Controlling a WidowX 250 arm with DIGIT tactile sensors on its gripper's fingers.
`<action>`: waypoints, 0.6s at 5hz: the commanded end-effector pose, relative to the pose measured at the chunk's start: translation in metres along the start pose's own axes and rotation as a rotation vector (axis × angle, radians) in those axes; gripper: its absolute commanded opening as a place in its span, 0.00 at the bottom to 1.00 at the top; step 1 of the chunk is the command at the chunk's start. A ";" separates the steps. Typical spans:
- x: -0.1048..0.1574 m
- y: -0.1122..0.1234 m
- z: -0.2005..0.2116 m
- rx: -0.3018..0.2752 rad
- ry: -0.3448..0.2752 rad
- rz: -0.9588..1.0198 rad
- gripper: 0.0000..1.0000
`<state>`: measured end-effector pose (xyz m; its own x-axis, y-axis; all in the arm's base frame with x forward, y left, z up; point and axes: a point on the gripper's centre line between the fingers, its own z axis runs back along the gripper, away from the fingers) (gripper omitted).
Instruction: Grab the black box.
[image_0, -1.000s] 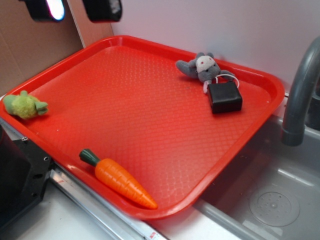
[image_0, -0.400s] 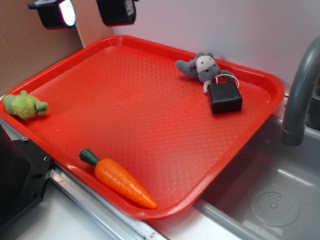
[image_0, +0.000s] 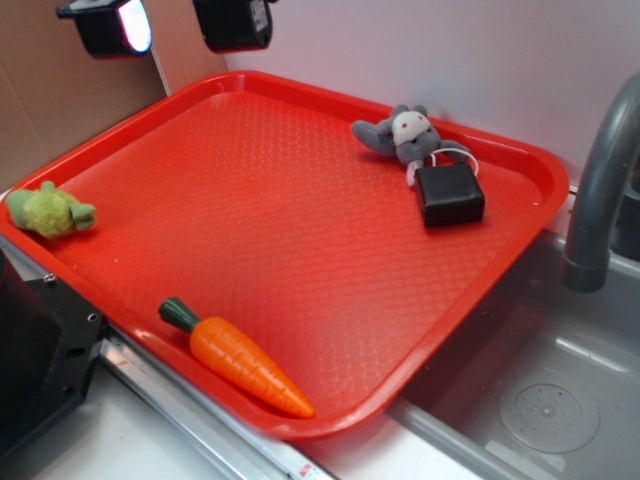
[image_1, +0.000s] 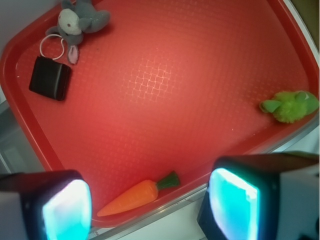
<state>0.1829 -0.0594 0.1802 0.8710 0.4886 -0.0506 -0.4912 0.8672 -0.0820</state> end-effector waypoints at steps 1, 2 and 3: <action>0.023 -0.031 -0.015 -0.116 -0.028 0.041 1.00; 0.044 -0.065 -0.041 -0.180 -0.064 0.173 1.00; 0.066 -0.069 -0.067 -0.144 -0.064 0.182 1.00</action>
<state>0.2622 -0.0998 0.0958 0.7720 0.6321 -0.0663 -0.6332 0.7557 -0.1675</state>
